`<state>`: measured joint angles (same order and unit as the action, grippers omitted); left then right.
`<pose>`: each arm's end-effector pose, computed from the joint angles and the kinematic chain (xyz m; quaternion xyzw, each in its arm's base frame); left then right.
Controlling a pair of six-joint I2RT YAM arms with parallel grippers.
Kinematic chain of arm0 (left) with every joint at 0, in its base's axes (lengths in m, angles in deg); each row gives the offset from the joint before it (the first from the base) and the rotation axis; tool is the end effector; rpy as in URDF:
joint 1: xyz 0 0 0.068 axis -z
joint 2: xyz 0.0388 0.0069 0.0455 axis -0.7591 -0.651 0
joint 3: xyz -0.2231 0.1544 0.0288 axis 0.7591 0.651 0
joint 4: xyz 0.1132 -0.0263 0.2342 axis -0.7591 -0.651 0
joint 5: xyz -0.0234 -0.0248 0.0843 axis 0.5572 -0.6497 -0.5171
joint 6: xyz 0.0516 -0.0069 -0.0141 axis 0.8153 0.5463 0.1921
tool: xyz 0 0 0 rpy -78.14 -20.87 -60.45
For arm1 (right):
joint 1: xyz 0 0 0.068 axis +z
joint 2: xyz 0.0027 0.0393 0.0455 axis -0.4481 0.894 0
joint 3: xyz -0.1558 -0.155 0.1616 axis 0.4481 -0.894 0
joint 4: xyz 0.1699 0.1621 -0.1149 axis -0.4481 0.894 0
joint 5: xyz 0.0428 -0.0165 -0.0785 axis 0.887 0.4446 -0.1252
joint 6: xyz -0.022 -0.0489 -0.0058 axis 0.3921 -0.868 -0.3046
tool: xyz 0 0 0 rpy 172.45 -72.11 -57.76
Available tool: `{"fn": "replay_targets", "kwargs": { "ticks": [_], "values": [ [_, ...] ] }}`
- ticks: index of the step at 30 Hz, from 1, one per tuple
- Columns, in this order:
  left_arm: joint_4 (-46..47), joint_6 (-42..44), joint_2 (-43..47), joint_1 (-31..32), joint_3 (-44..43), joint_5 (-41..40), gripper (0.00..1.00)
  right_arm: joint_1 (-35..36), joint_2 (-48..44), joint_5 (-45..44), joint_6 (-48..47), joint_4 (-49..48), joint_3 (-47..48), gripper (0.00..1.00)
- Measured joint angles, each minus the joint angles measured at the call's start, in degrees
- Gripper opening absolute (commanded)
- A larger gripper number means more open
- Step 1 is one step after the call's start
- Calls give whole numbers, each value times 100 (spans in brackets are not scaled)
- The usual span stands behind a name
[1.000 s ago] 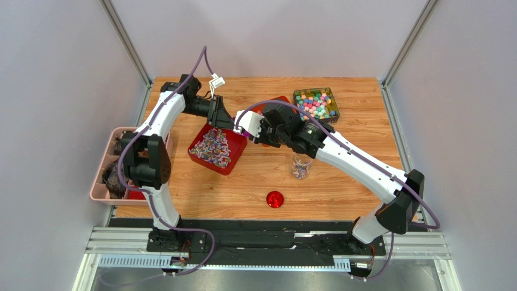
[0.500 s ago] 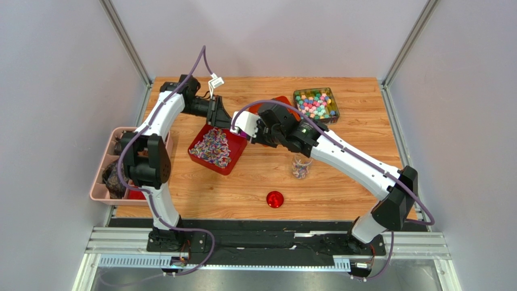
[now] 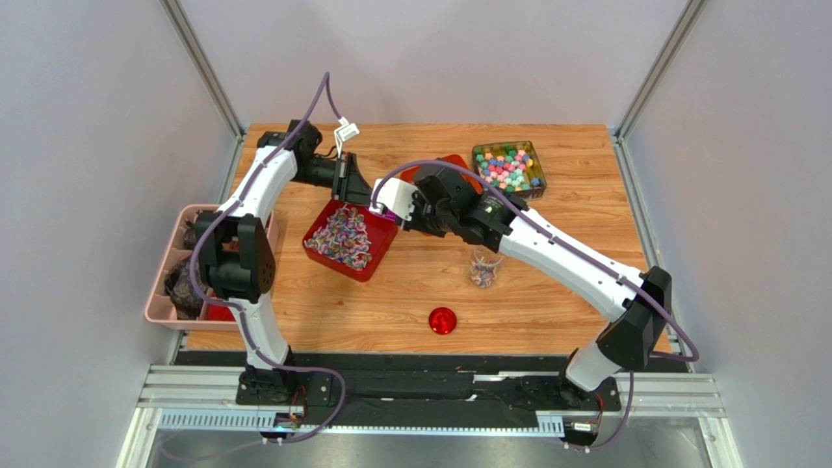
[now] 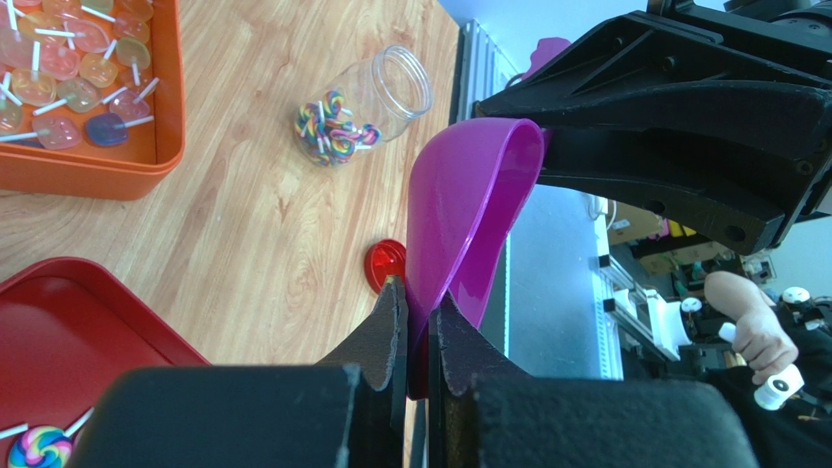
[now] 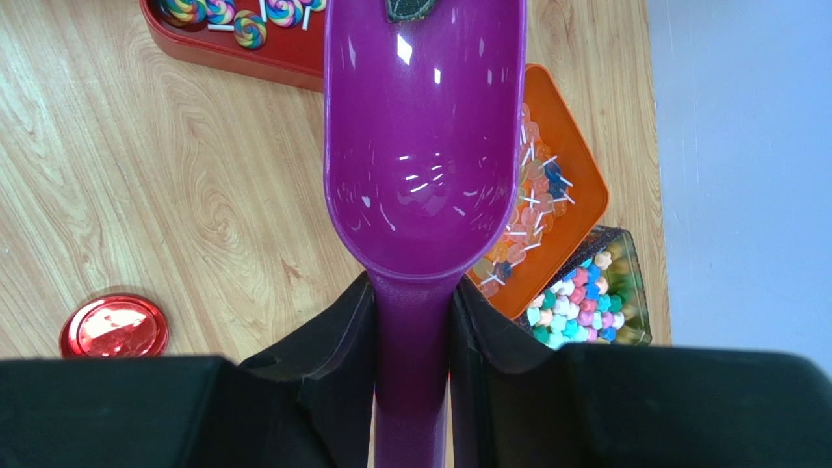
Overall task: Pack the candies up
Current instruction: Adjust the spatula.
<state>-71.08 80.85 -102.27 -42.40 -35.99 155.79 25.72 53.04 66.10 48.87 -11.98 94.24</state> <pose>0.3651 -0.0799 0.2930 0.2903 0.7150 -0.6069 0.1901 0.2149 0.2724 0.3628 -0.6259 0.6736 0.0075 0.3930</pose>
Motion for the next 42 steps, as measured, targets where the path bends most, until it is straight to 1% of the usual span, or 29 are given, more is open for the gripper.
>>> {"fn": "replay_targets", "kwargs": {
  "ticks": [1,2,3,5,7,11,13,14,17,26,33,37,42],
  "values": [
    [-4,2,0,0,0,4,0,2,0,2,0,7,2,25],
    [-26,17,0,2,0,9,0,2,0,4,-2,33,13,36],
    [-57,37,0,2,0,17,0,2,0,11,0,59,24,41],
    [-142,94,0,7,-2,26,0,-2,0,61,-9,131,72,51],
    [-197,144,-4,11,-13,22,0,-31,-2,173,-4,208,131,54],
    [-310,269,-4,13,-35,26,0,-184,-24,584,13,286,199,53],
    [-358,306,-4,13,-37,26,0,-282,-26,713,26,299,199,47],
    [-396,328,-4,13,-44,26,0,-319,-26,765,33,297,199,42],
    [-446,378,-4,11,-66,50,0,-404,-39,907,90,297,188,39],
    [-560,494,-37,9,-68,146,0,-549,-131,1364,260,221,149,40],
    [-579,498,-107,11,-96,162,0,-546,-116,1436,310,153,149,43],
    [-573,492,-120,11,-96,162,0,-428,-57,1335,297,114,149,43],
    [-568,492,-142,-4,-96,120,0,-260,20,927,271,2,83,42]
  ]
}}
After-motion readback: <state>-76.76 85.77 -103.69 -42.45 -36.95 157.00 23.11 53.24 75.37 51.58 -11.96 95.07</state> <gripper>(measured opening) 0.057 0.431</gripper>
